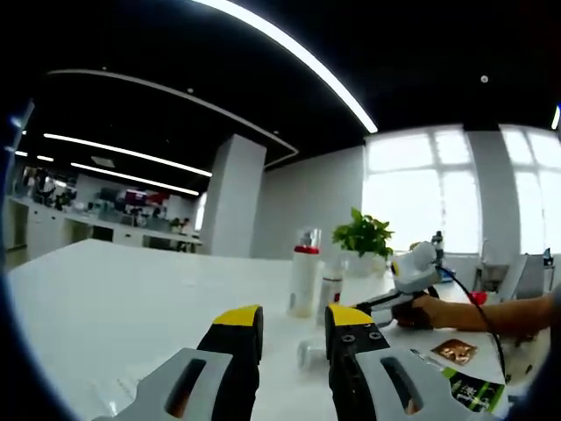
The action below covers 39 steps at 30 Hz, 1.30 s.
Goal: Arrange the skincare products in the storage area until every visible bottle or jar stands upright without overlapping.
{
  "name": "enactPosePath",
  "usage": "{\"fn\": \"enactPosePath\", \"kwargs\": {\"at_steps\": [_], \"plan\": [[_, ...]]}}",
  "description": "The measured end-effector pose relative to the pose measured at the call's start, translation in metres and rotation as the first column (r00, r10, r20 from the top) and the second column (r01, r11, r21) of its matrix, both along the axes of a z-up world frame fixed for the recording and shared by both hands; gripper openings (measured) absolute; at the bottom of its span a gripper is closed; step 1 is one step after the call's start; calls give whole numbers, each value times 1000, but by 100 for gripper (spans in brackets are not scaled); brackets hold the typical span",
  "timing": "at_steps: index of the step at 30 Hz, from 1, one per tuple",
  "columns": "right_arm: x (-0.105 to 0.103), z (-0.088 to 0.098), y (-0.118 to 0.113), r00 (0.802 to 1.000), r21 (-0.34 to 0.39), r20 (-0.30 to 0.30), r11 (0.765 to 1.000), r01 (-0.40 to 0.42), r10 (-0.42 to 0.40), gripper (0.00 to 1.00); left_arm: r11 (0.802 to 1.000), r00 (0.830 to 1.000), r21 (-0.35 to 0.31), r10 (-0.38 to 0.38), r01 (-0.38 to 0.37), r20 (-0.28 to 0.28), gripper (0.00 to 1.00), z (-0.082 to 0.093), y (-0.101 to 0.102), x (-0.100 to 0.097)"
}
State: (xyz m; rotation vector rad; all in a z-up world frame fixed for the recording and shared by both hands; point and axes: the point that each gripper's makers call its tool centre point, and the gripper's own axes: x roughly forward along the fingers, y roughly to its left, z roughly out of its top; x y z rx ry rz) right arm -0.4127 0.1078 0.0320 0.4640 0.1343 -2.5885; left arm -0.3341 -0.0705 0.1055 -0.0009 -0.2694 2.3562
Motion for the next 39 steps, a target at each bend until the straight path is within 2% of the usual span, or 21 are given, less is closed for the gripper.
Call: {"fn": "enactPosePath", "kwargs": {"at_steps": [6,14,18,22,26,31,33,34,36,37,39], "plan": [[-5,0,-3,999,19,-31,999,-37,37,22,1000,1000,-2,-1,1,1,28,0,0,-2],[-10,1,-9,995,29,-51,996,-82,84,25,1000,1000,-5,-1,1,2,28,0,-1,-4],[-13,2,-10,994,31,-57,996,-88,90,32,1000,1000,-6,0,0,2,28,-1,-1,-3],[9,14,-17,990,-57,-79,991,-121,116,40,1000,1000,-2,1,-1,3,29,0,-1,-2],[20,30,-23,987,-186,-92,972,-147,132,50,1000,1000,6,3,-3,2,29,1,-3,-4],[31,49,-20,982,-211,-138,965,-155,128,61,1000,1000,11,1,-1,-3,29,2,-3,-2],[28,74,-13,956,-189,-277,970,-151,95,63,1000,1000,15,1,-1,-4,29,3,-3,-1],[30,80,-14,947,-177,-304,970,-165,105,62,1000,1000,16,1,-1,-4,29,3,-3,-1],[36,87,-21,932,-159,-332,965,-208,146,63,1000,1000,20,0,0,-4,29,3,-3,0],[43,94,-28,913,-148,-364,957,-251,184,63,1000,1000,20,0,0,-5,29,4,-3,0],[49,95,-37,908,-151,-353,945,-291,224,56,1000,1000,21,0,0,-5,29,4,-3,0]]}}
